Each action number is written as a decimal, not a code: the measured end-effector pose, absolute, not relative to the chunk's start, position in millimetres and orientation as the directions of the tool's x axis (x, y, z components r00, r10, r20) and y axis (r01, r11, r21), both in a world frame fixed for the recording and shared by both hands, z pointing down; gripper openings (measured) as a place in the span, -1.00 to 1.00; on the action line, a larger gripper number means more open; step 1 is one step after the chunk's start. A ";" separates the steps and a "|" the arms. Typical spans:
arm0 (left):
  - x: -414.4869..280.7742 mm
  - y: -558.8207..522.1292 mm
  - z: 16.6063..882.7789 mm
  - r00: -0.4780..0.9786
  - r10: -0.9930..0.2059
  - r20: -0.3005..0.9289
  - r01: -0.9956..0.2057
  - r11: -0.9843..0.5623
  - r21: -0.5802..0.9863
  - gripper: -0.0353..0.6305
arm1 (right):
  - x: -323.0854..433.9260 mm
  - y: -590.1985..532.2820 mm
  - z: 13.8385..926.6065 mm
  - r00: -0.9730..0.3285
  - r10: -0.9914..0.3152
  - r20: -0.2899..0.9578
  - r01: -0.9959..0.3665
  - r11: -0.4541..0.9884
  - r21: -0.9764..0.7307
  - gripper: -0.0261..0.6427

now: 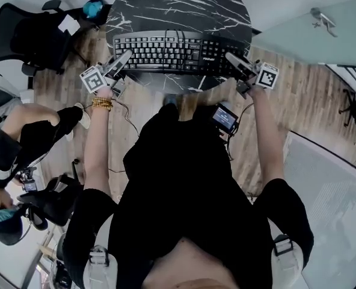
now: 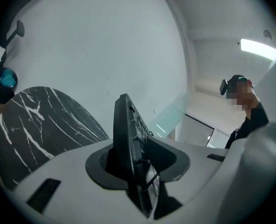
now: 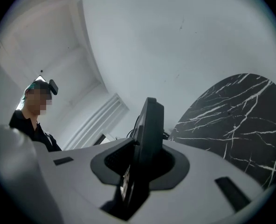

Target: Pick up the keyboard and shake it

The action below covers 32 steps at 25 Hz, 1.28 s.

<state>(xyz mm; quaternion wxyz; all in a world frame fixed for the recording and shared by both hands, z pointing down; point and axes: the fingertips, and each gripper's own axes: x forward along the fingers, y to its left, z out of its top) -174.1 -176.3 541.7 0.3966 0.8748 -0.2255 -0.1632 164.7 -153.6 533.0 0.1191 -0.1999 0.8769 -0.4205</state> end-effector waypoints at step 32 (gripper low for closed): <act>-171.0 -167.6 760.8 0.631 -0.680 0.373 -0.570 -0.080 0.818 -0.19 | 186.5 -150.5 732.1 -0.781 -0.589 0.209 -0.333 0.109 -0.937 -0.57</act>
